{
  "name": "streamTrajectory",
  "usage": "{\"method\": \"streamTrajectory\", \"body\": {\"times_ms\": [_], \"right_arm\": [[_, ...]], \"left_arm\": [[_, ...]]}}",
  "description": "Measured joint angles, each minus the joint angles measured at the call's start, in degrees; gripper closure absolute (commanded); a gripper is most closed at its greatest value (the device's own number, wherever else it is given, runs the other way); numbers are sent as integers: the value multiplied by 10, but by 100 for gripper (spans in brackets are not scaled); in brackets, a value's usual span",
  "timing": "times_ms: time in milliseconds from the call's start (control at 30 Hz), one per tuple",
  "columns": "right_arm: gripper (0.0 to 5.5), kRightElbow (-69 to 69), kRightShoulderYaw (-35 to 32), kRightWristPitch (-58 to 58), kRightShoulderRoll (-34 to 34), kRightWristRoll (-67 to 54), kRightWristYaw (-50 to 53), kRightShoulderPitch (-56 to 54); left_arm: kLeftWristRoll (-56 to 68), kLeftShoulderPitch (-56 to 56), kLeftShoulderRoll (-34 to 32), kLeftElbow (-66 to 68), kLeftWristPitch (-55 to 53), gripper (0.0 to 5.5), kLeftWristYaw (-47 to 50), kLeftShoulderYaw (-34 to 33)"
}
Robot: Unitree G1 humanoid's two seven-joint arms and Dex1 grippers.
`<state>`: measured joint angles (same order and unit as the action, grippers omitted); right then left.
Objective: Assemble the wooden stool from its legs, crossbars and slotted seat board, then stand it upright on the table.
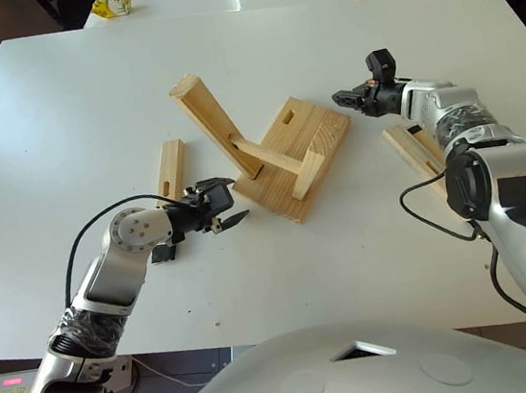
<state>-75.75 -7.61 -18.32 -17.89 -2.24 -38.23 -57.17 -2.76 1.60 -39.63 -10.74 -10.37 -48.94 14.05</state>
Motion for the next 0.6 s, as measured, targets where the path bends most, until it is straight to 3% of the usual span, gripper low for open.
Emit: {"method": "streamTrajectory", "body": {"times_ms": [200,600], "right_arm": [[219,13,41,-3,15,25,-47,5],[219,66,175,107,-18,100,-127,24]], "left_arm": [[-4,-2,2,-6,-5,200,3,1],[-8,-17,19,-26,-22,200,22,8]]}}
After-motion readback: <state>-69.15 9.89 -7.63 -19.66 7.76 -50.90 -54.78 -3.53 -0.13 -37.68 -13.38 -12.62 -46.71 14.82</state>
